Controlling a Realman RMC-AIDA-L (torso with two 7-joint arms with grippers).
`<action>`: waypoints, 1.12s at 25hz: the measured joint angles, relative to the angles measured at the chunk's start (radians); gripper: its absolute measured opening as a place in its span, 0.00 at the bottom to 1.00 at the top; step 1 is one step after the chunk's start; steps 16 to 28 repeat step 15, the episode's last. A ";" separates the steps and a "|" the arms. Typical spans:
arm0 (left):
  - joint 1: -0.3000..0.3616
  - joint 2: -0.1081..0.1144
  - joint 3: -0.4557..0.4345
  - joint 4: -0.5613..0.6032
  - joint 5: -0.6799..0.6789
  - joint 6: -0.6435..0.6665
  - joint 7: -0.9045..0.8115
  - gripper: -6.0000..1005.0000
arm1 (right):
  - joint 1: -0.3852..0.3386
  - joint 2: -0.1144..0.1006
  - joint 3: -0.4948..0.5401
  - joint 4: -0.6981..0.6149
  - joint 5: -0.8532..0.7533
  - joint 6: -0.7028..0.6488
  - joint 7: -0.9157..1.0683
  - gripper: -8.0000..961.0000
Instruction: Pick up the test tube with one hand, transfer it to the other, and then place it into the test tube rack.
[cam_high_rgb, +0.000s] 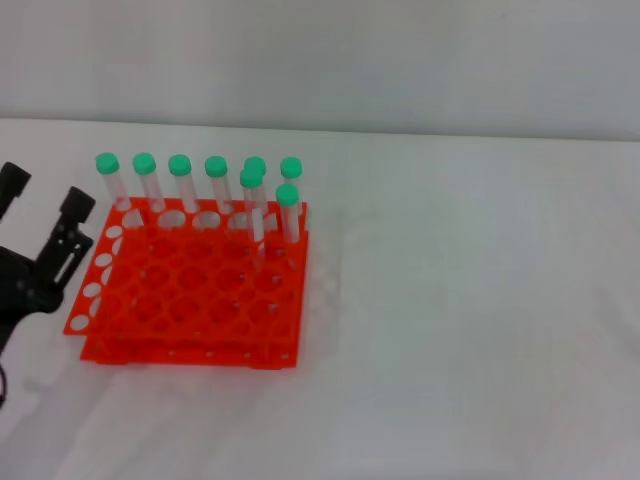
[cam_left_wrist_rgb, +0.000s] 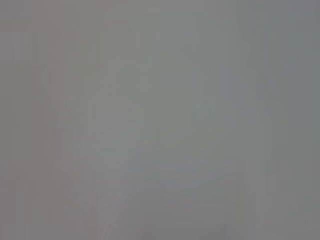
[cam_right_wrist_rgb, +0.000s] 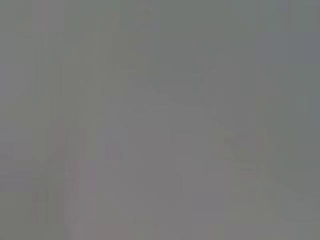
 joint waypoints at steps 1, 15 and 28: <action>0.007 -0.001 0.000 0.031 -0.001 -0.011 0.033 0.73 | -0.005 -0.002 0.001 -0.006 0.000 -0.003 -0.018 0.86; 0.041 -0.005 0.000 0.220 -0.078 -0.035 0.195 0.73 | -0.052 -0.025 0.065 -0.071 0.000 -0.078 0.071 0.86; 0.041 -0.005 0.000 0.220 -0.078 -0.035 0.195 0.73 | -0.052 -0.025 0.065 -0.071 0.000 -0.078 0.071 0.86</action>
